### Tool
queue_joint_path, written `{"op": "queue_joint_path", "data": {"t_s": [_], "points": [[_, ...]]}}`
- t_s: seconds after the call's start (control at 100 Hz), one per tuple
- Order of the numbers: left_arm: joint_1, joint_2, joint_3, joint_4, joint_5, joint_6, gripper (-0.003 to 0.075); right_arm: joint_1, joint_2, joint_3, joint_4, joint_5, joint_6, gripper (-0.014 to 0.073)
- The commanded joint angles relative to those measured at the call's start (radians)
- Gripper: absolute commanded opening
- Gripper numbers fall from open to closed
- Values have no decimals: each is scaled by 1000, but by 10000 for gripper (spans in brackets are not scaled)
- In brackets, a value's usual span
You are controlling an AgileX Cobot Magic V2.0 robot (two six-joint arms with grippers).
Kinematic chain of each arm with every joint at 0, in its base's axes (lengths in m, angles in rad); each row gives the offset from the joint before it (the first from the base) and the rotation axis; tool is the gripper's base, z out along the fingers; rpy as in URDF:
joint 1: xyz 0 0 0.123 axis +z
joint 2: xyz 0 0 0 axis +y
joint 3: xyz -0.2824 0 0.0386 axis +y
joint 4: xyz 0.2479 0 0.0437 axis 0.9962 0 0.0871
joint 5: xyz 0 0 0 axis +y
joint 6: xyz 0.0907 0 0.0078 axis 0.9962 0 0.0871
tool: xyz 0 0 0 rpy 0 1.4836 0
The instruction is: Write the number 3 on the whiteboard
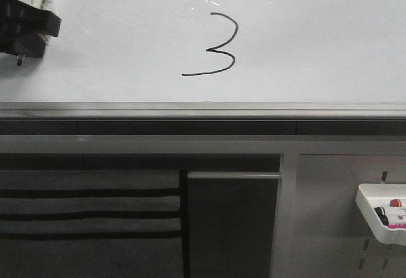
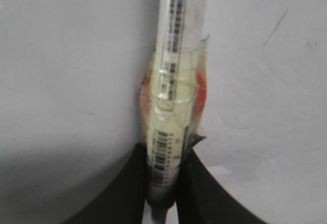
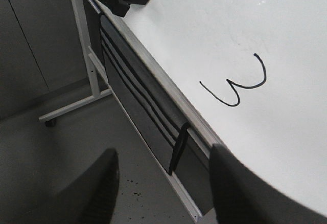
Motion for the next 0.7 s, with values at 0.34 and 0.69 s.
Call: {"op": "queue_joint_path", "data": {"t_s": [0.34, 0.69], "points": [[11, -174, -28, 113, 126, -12, 393, -8, -13, -66, -426, 39, 541, 351], [197, -571, -26, 429, 702, -229, 393, -8, -154, -58, -774, 262, 1121, 329]]}}
